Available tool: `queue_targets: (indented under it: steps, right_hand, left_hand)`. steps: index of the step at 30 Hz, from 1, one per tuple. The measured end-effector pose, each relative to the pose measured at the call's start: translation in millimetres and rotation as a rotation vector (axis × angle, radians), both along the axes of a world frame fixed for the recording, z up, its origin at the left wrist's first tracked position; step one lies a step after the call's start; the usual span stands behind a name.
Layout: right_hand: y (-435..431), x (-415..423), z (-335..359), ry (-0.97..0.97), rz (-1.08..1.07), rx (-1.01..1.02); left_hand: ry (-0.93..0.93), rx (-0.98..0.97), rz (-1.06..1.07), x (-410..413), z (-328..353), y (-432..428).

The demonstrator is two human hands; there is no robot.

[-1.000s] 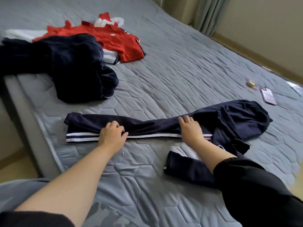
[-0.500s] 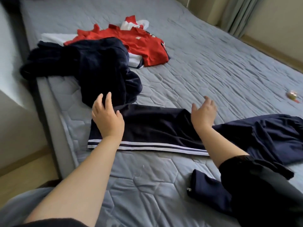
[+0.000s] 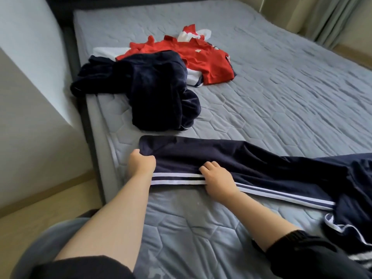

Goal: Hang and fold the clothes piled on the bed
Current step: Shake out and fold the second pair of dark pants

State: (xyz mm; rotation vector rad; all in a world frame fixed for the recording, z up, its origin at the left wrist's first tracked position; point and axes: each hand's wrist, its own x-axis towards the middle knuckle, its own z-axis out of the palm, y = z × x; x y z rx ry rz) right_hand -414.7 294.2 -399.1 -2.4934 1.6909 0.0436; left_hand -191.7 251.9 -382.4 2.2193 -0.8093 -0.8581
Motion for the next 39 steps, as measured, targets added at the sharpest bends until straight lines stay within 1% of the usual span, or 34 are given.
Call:
queue_targets:
  steps: [3,5,6,8,10,11,12,14,15,17,19,20,21,23,24,25,27,29,30,31,32,33,35,36,37,39]
  right_hand:
    - [-1,12,8,-0.104,0.005,-0.037]
    - [1,18,10,-0.183,0.037,-0.018]
    - [2,18,11,-0.213,0.069,0.027]
    - [7,12,11,-0.284,0.121,0.203]
    - [15,2,7,-0.394,0.119,0.332]
    - [19,-5,5,-0.439,0.086,0.338]
    - [20,-13,3,-0.484,0.028,0.303]
    - [16,-32,-1,-0.533,-0.122,0.165]
    - [13,-45,-4,-0.522,-0.194,0.121]
    - [3,-72,-11,-0.406,-0.286,0.098]
    - [-9,-107,-19,-0.231,-0.376,0.102]
    - [-16,-126,-22,-0.177,-0.470,0.092]
    - [-22,-146,-23,-0.166,-0.613,0.084]
    - [-31,-180,-20,-0.214,-0.950,0.098]
    - [-34,-192,-20,-0.209,-1.061,0.116]
    - [-35,-198,-21,-0.171,-1.111,0.124]
    - [-35,-197,-25,-0.087,-1.072,0.087]
    - [-34,-186,-29,-0.068,-0.870,0.012]
    - [-34,-181,-33,-0.069,-0.746,-0.005]
    - [-34,-178,-36,-0.068,-0.669,-0.006]
    - [-35,-179,-37,-0.079,-0.680,0.006]
    - [-38,-182,-37,-0.106,-0.781,0.033]
    - [-45,-187,-33,-0.170,-1.062,0.095]
    - [-49,-183,-32,-0.168,-1.132,0.119]
    - [-54,-172,-30,-0.147,-1.123,0.128]
    - [-61,-131,-32,-0.124,-0.937,0.127]
  left_hand:
    - [-0.164,-0.105,0.056,8,14,15]
    - [-0.264,-0.179,0.080,11,19,22]
    - [-0.307,-0.201,0.070,10,18,26]
    - [-0.404,-0.207,0.016,7,11,32]
    - [-0.558,-0.196,-0.066,2,5,32]
    - [-0.646,-0.236,-0.150,-3,5,29]
    - [-0.724,-0.310,-0.285,-11,5,26]
    - [-0.813,-0.451,-0.627,-35,1,19]
    - [-0.814,-0.427,-0.813,-51,-2,20]
    - [-0.787,-0.226,-1.112,-76,-18,30]
    - [-0.804,-0.023,-1.243,-91,-39,39]
    - [-0.825,0.018,-1.256,-94,-46,41]
    - [-0.845,0.028,-1.251,-94,-49,41]
    - [-0.877,0.032,-1.210,-88,-52,35]
    - [-0.891,0.042,-1.184,-83,-52,32]
    - [-0.898,0.054,-1.160,-79,-53,29]
    - [-0.886,0.067,-1.133,-74,-54,28]
    - [-0.830,0.055,-1.118,-73,-53,27]
    - [-0.797,0.047,-1.116,-73,-52,26]
    - [-0.766,0.042,-1.118,-72,-52,24]
    - [-0.745,0.039,-1.126,-72,-51,22]
    - [-0.734,0.039,-1.133,-70,-50,21]
    - [-0.729,0.042,-1.116,-65,-47,18]
    - [-0.729,0.049,-1.078,-61,-45,16]
    - [-0.727,0.065,-1.021,-56,-43,14]
    - [-0.718,0.119,-0.896,-46,-38,10]
